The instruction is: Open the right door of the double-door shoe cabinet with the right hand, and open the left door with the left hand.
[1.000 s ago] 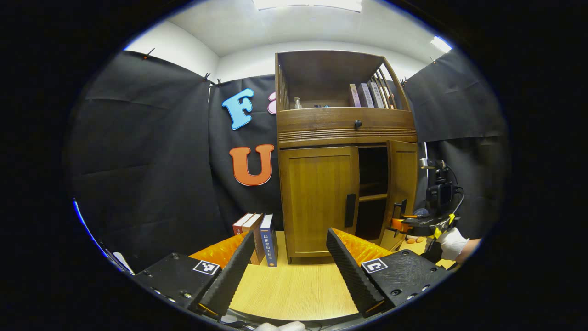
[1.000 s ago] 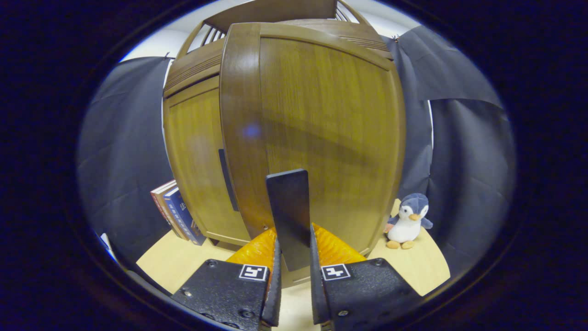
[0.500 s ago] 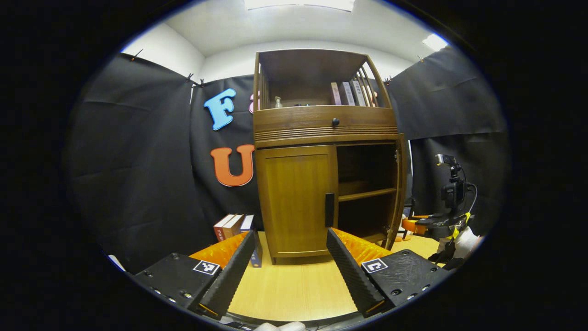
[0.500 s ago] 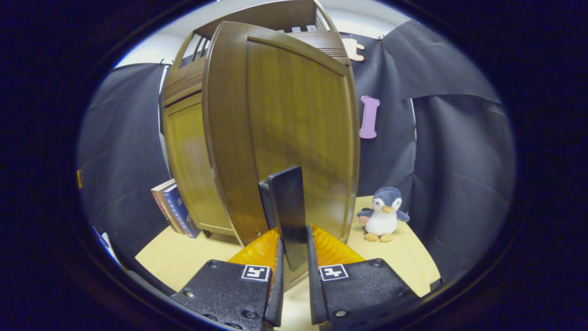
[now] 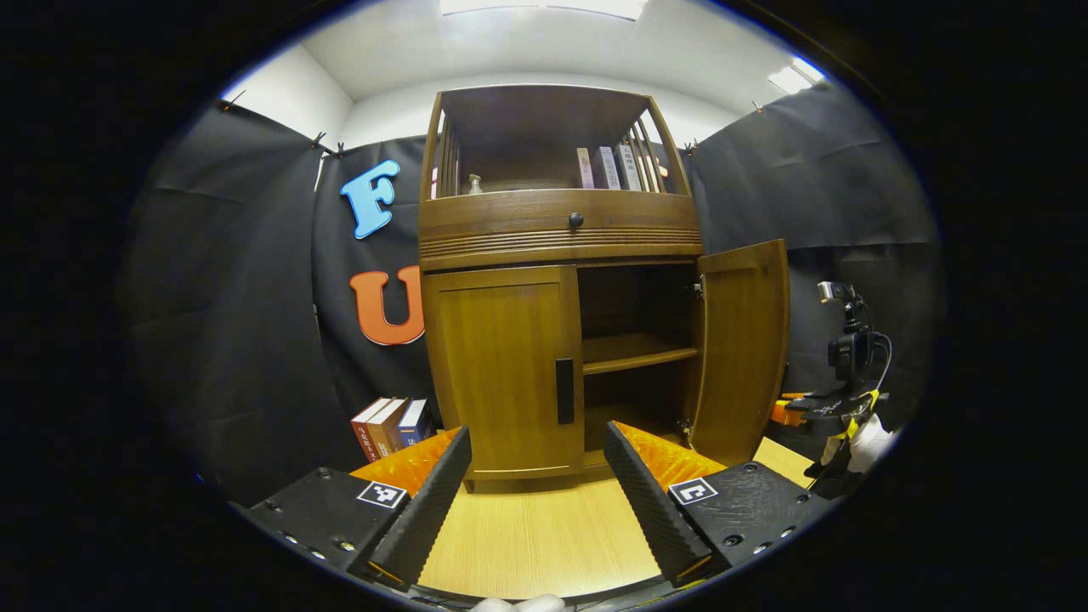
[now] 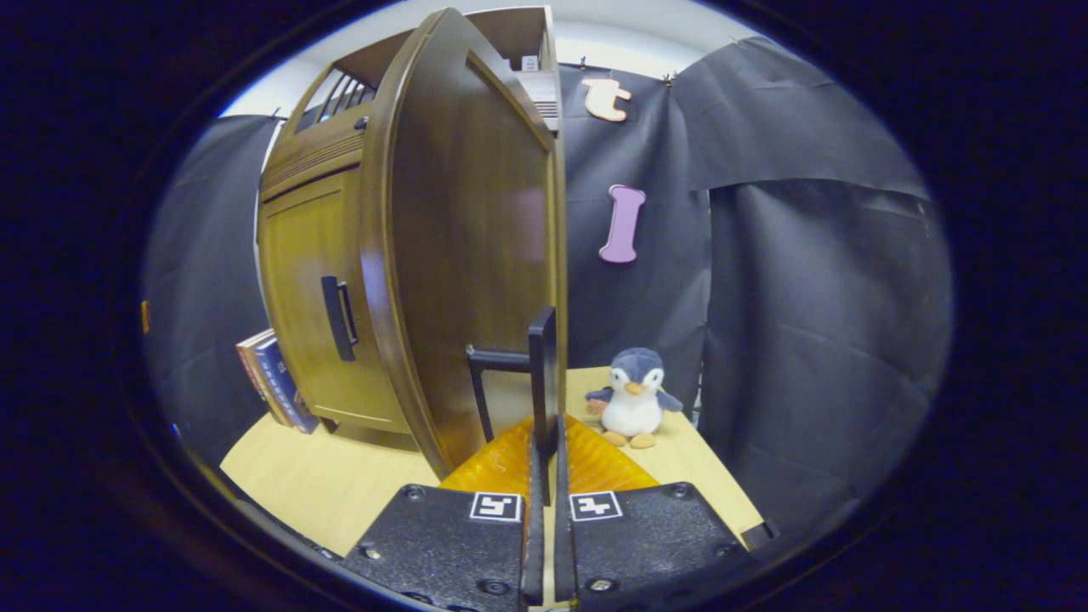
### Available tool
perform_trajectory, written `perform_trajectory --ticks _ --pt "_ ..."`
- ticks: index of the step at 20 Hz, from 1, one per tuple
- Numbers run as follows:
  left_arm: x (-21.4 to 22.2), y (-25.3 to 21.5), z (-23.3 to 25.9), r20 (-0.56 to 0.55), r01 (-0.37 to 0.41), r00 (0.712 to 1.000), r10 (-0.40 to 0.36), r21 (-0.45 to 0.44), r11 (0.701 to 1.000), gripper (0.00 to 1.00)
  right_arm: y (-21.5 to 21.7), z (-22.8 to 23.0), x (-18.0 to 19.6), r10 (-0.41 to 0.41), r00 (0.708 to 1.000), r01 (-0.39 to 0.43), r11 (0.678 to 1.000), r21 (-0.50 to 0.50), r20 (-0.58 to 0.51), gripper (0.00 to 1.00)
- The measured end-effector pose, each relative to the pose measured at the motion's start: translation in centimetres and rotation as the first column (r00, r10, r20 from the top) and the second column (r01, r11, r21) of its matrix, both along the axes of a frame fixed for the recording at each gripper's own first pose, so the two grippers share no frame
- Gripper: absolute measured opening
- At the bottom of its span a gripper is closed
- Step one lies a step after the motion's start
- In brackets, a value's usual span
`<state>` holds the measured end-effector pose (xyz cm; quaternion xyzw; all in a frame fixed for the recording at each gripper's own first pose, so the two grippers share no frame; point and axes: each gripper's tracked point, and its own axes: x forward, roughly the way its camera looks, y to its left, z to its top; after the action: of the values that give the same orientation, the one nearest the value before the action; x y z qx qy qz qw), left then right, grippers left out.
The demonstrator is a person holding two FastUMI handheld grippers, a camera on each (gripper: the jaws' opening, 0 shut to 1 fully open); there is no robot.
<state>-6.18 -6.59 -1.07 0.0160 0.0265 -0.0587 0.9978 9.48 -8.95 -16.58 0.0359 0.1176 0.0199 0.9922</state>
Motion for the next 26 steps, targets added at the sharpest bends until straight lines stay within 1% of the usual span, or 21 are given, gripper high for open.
perform_trajectory --ticks 1,4,5,6,10,12,13,14,19,22,24,26 --pt "0.3 -0.3 0.0 0.0 0.005 1.0 -0.005 0.002 1.0 0.96 -0.8 0.1 0.2 -0.005 1.0 0.005 1.0 -0.003 0.005 0.06" --pt "1.2 -0.9 -0.3 -0.009 0.01 1.0 -0.01 0.007 1.0 0.96 -1.7 0.1 0.2 0.02 1.0 -0.02 0.999 0.025 0.0 0.04" --pt "1.5 -1.2 -0.4 -0.012 0.011 1.0 -0.011 0.007 1.0 0.93 -2.0 0.3 0.3 0.027 1.0 -0.027 0.999 0.024 0.002 0.04" --pt "1.8 -1.5 -0.5 -0.015 0.012 1.0 -0.012 0.007 1.0 0.96 -2.2 0.4 0.2 0.038 0.999 -0.038 0.999 0.024 0.001 0.04" --pt "2.8 -2.8 -0.6 -0.016 0.014 1.0 -0.014 0.003 1.0 0.96 -3.4 0.5 0.4 0.09 0.996 -0.089 0.996 0.011 -0.007 0.04" --pt "3.2 -3.6 -0.6 -0.018 0.012 1.0 -0.012 0.0 1.0 0.96 -4.3 0.6 0.5 0.119 0.993 -0.119 0.993 0.021 -0.015 0.04" --pt "3.4 -4.0 -0.7 -0.019 0.009 1.0 -0.008 0.0 1.0 1.0 -4.6 0.6 0.7 0.138 0.99 -0.137 0.99 0.02 -0.019 0.04" --pt "3.6 -4.4 -0.8 -0.021 0.004 1.0 -0.004 0.002 1.0 0.96 -5.2 0.6 0.8 0.157 0.987 -0.157 0.988 0.013 -0.02 0.04" --pt "4.7 -7.3 -1.4 -0.046 -0.012 0.999 0.011 -0.009 1.0 0.96 -6.9 0.5 1.7 0.264 0.964 -0.263 0.965 0.017 -0.027 0.04" --pt "5.1 -9.5 -1.3 -0.057 -0.014 0.998 0.013 -0.013 1.0 0.96 -6.8 0.6 2.0 0.322 0.946 -0.323 0.946 -0.015 -0.042 0.04" --pt "5.2 -10.4 -1.1 -0.053 -0.024 0.998 0.023 -0.017 1.0 0.96 -6.9 0.5 1.9 0.33 0.943 -0.332 0.942 -0.048 -0.043 0.04" --pt "5.1 -10.9 -1.0 -0.052 -0.034 0.998 0.032 -0.031 0.999 0.96 -6.8 0.4 1.7 0.32 0.946 -0.322 0.946 -0.039 -0.042 0.04"
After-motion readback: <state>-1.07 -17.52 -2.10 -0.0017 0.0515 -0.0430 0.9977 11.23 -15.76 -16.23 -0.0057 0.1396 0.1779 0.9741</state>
